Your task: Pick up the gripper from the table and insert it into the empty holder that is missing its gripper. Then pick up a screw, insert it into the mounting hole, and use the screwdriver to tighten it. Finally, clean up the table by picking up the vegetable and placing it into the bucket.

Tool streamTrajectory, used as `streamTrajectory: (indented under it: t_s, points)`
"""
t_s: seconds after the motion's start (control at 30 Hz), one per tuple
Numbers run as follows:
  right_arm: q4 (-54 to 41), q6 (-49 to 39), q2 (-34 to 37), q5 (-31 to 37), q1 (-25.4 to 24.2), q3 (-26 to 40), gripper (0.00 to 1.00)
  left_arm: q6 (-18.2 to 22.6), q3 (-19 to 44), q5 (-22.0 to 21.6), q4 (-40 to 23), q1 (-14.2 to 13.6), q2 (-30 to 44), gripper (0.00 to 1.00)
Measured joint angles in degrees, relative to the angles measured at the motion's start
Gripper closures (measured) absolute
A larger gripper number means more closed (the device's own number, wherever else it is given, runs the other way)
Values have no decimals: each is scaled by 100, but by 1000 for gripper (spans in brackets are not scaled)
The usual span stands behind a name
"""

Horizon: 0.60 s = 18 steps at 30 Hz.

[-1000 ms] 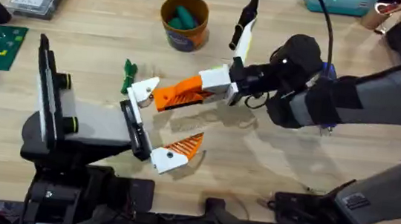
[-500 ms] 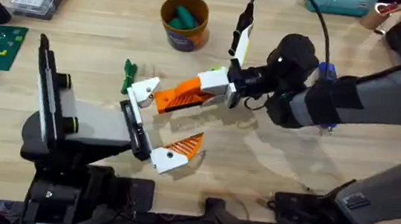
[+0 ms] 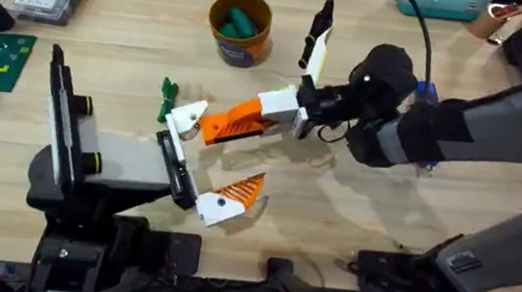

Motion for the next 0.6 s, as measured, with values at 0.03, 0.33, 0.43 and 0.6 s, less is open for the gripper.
streamTrajectory:
  t_s: [0.03,0.33,0.43,0.6]
  points:
    - [0,0,0,0,0,-1,985,0,0,0,0,0,0,13]
    - [0,-2,0,72,0,-1,984,0,0,0,0,0,0,13]
    - [0,0,0,119,8,-1,985,0,0,0,0,0,0,15]
    - [0,-21,0,159,22,1,986,0,0,0,0,0,0,14]
